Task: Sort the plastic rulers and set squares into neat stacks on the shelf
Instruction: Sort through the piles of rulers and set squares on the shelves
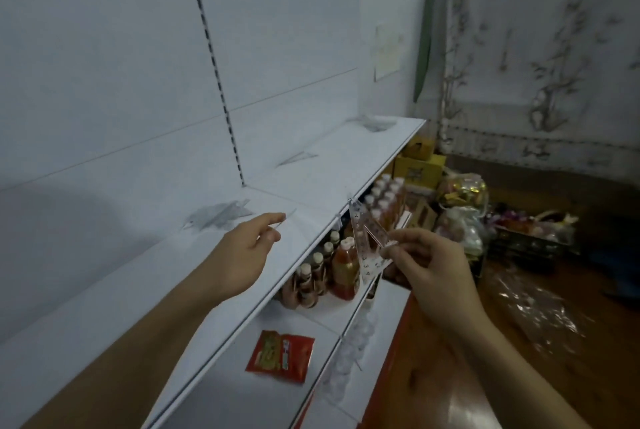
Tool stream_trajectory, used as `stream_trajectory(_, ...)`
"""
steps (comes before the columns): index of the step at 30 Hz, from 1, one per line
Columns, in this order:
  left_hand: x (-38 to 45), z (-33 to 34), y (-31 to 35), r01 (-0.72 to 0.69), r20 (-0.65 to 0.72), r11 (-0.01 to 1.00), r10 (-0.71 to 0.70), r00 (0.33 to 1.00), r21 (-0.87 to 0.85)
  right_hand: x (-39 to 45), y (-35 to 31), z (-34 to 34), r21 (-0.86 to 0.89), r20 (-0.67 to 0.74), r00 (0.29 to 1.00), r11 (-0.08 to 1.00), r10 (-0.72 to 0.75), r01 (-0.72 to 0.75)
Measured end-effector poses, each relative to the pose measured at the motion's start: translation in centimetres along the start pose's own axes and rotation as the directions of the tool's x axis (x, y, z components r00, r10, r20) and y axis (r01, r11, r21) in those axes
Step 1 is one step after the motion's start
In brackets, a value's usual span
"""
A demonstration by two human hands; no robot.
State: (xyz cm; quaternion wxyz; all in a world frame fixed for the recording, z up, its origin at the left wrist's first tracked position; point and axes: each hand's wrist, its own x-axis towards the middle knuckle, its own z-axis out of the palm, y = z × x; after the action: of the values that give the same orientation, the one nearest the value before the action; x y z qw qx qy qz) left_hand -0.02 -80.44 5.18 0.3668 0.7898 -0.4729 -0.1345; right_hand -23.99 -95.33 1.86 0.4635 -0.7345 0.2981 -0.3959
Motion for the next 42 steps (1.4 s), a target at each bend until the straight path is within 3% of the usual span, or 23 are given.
stream_trajectory(5, 8.7, 0.9, -1.3, -0.187, -0.163, 0.955, 0.227, 0.960, 0.230, 8.3, 1.9, 0.9, -0.007, 0.025, 1.000, 1.000, 0.005, -0.005)
stream_trajectory(8, 14.5, 0.8, -2.2, -0.256, -0.187, 0.921, 0.318, 0.929, 0.292, 13.1, 3.2, 1.4, -0.035, 0.020, 1.000, 0.999, 0.001, 0.000)
stream_trajectory(12, 20.5, 2.2, -4.1, -0.206, -0.200, 0.947, 0.258, 0.945, 0.247, 18.1, 5.8, 2.0, -0.055, -0.012, 0.999, 0.998, 0.030, -0.030)
stream_trajectory(18, 26.1, 4.2, -7.1, -0.052, -0.142, 0.965, 0.090, 0.986, 0.256, 25.1, 8.0, 4.4, 0.083, 0.009, 0.993, 0.989, 0.120, -0.120)
stream_trajectory(28, 36.4, 6.0, -9.8, 0.152, -0.296, 0.898, -0.026, 0.955, 0.412, 37.7, 12.8, 5.9, 0.158, 0.205, 0.967, 0.970, 0.152, -0.186)
stream_trajectory(32, 39.2, 7.0, -10.6, 0.249, -0.352, 0.853, -0.083, 0.932, 0.458, 44.0, 14.8, 5.7, 0.063, 0.454, 0.876, 0.975, 0.163, -0.214)
stream_trajectory(36, 38.7, 7.1, -10.9, 0.319, -0.385, 0.837, -0.143, 0.912, 0.445, 50.0, 15.5, 7.8, -0.092, 0.656, 0.754, 0.994, 0.021, 0.052)
stream_trajectory(42, 33.1, 6.3, -9.7, 0.430, -0.516, 0.813, -0.192, 0.835, 0.392, 55.5, 13.2, 15.2, -0.094, 0.835, 0.538, 0.931, -0.119, 0.352)
